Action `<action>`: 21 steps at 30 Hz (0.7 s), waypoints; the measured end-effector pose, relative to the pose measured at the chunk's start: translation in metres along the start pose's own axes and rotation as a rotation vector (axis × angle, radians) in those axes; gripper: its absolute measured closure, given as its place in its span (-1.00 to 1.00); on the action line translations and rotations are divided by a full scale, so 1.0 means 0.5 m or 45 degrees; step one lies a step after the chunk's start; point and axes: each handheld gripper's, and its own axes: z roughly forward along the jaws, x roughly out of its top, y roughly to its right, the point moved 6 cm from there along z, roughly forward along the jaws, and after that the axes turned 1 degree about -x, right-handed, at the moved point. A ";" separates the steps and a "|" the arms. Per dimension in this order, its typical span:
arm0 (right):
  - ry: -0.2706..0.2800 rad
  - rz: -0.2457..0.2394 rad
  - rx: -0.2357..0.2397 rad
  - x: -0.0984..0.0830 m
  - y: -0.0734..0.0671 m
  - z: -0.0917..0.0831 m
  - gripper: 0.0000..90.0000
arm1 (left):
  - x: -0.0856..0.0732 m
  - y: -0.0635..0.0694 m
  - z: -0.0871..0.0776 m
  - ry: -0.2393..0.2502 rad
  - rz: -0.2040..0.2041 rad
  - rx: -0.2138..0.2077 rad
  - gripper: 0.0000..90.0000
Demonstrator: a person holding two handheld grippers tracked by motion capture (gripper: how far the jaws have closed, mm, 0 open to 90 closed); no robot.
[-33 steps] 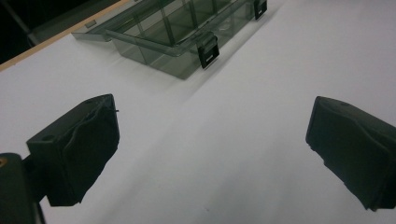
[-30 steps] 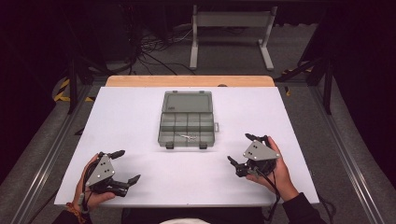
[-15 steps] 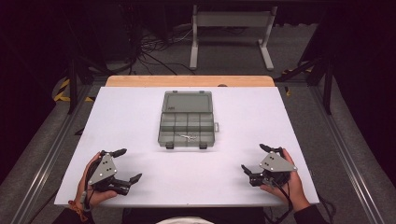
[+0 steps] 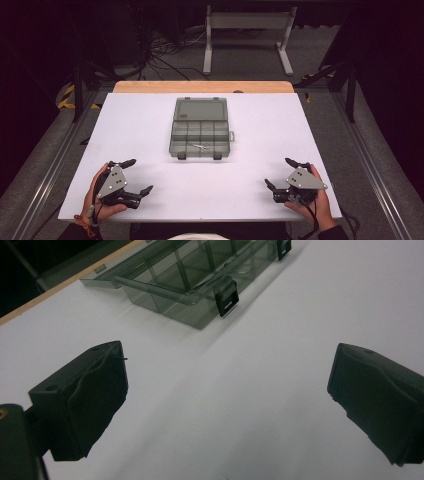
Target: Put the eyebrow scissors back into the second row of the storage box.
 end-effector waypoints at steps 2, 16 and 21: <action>-0.011 -0.007 0.003 -0.002 -0.002 0.003 -0.82 | 0.000 0.000 0.000 0.002 0.002 -0.002 -0.92; -0.052 -0.025 -0.039 0.011 -0.016 0.010 -0.82 | -0.004 0.002 -0.011 0.012 -0.002 -0.015 -0.92; -0.052 -0.031 -0.026 0.014 -0.023 0.008 -0.83 | -0.002 0.001 -0.007 0.015 -0.008 -0.016 -0.92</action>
